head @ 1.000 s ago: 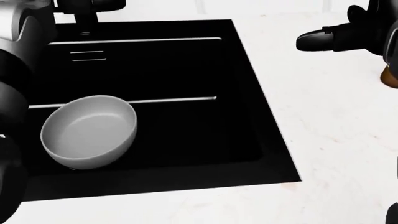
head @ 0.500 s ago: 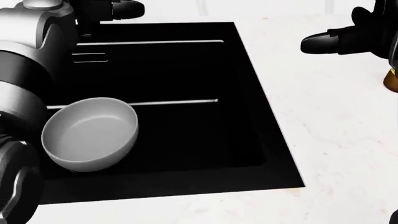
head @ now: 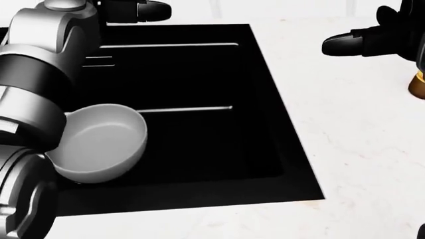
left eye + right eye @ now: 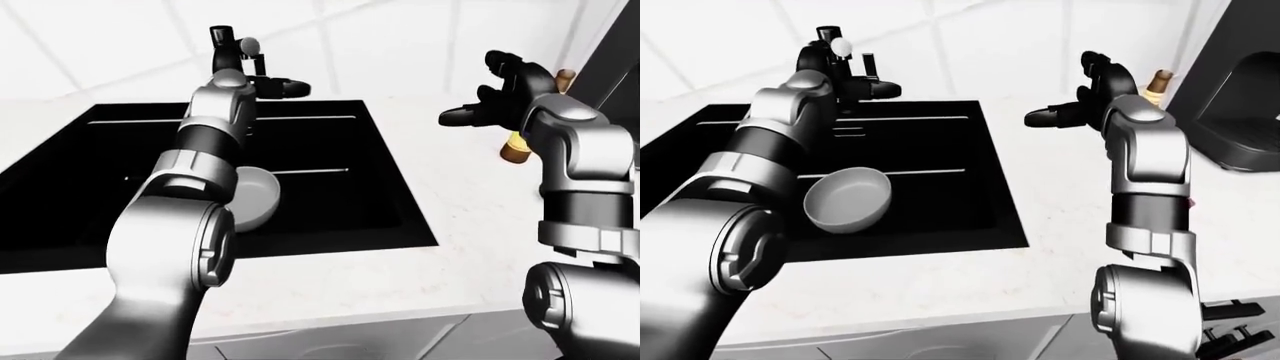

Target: Turn the sink spout to the right.

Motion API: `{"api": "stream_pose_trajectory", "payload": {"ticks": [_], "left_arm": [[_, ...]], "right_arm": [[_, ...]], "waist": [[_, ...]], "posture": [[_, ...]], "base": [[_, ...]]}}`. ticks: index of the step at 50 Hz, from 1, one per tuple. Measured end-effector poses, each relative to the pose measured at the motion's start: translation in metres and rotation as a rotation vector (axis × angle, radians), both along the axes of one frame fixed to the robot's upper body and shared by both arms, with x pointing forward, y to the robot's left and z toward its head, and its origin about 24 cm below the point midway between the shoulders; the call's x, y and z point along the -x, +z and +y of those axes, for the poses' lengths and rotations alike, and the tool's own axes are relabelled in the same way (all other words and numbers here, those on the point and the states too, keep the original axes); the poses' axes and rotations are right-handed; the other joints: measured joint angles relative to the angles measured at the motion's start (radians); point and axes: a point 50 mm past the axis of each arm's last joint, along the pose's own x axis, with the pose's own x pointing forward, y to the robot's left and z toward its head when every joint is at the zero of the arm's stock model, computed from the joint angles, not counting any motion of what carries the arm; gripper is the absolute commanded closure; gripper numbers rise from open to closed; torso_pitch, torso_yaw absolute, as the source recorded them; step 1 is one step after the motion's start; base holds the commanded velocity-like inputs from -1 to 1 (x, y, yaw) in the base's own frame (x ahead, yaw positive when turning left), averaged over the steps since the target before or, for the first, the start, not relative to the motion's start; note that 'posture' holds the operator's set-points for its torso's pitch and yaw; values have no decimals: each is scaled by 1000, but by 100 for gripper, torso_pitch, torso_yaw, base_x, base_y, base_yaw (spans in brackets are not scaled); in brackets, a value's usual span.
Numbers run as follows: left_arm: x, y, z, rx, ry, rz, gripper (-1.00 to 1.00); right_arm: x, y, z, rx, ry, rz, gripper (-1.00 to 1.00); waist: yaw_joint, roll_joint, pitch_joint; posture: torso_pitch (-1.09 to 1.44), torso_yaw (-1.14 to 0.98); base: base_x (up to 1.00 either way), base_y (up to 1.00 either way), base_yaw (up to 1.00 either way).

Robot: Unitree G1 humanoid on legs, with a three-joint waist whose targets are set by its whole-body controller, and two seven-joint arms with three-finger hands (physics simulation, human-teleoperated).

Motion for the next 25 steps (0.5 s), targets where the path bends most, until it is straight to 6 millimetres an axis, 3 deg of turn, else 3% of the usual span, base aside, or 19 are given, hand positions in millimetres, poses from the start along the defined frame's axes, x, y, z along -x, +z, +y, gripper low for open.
{"api": "stream_pose_trajectory", "payload": {"ticks": [25], "left_arm": [[1,3,-18,-9,-36,-9,-100]], "right_arm": [[6,5,-1,0,-1,-8,-100]], "waist": [[2,-4,1]], "posture": [[-10,0]], "base": [[0,0,0]]}}
